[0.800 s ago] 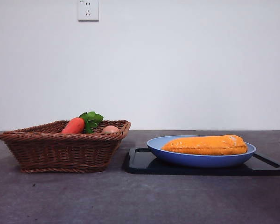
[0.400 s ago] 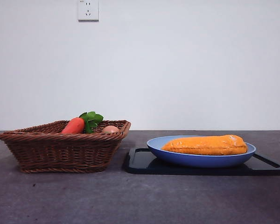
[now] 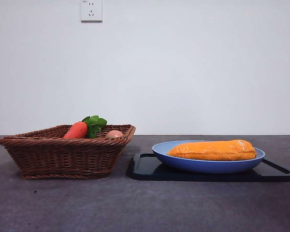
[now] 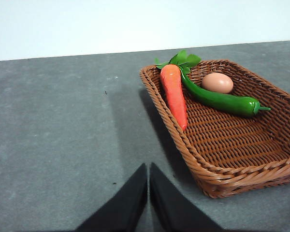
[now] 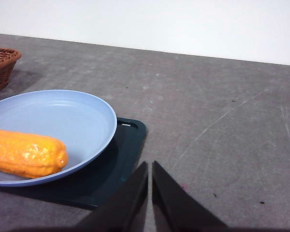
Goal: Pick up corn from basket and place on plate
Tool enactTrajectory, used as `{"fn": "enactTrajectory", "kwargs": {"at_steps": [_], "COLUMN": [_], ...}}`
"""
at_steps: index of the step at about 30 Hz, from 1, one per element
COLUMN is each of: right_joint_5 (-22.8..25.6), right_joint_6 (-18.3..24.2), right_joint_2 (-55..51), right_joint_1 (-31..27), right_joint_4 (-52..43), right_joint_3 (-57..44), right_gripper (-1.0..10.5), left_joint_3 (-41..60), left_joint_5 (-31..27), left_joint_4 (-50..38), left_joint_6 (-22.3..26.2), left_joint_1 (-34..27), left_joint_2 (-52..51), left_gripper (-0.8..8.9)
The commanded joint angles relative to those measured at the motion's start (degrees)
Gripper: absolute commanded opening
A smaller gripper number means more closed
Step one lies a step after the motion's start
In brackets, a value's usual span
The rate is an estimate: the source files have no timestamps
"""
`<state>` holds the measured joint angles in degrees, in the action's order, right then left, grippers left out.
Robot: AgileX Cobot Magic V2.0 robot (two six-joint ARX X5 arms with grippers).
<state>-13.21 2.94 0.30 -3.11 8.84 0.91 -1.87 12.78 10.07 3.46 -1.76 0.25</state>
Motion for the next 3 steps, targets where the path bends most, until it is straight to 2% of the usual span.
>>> {"fn": "enactTrajectory", "kwargs": {"at_steps": [1, 3], "right_joint_5": [0.2, 0.2], "right_joint_6": [-0.7, -0.7], "right_joint_2": [-0.1, -0.1], "right_joint_1": [-0.1, -0.1], "right_joint_4": [0.2, 0.2], "right_joint_3": [-0.4, -0.4], "right_gripper": [0.0, 0.0], "left_joint_3": [1.0, 1.0], "left_joint_5": [0.1, 0.1], "left_joint_4": [1.9, 1.9], "left_joint_6": [-0.1, -0.1], "left_joint_1": [-0.2, -0.2], "left_joint_2": [-0.1, -0.1], "left_gripper": [0.08, 0.08]}}
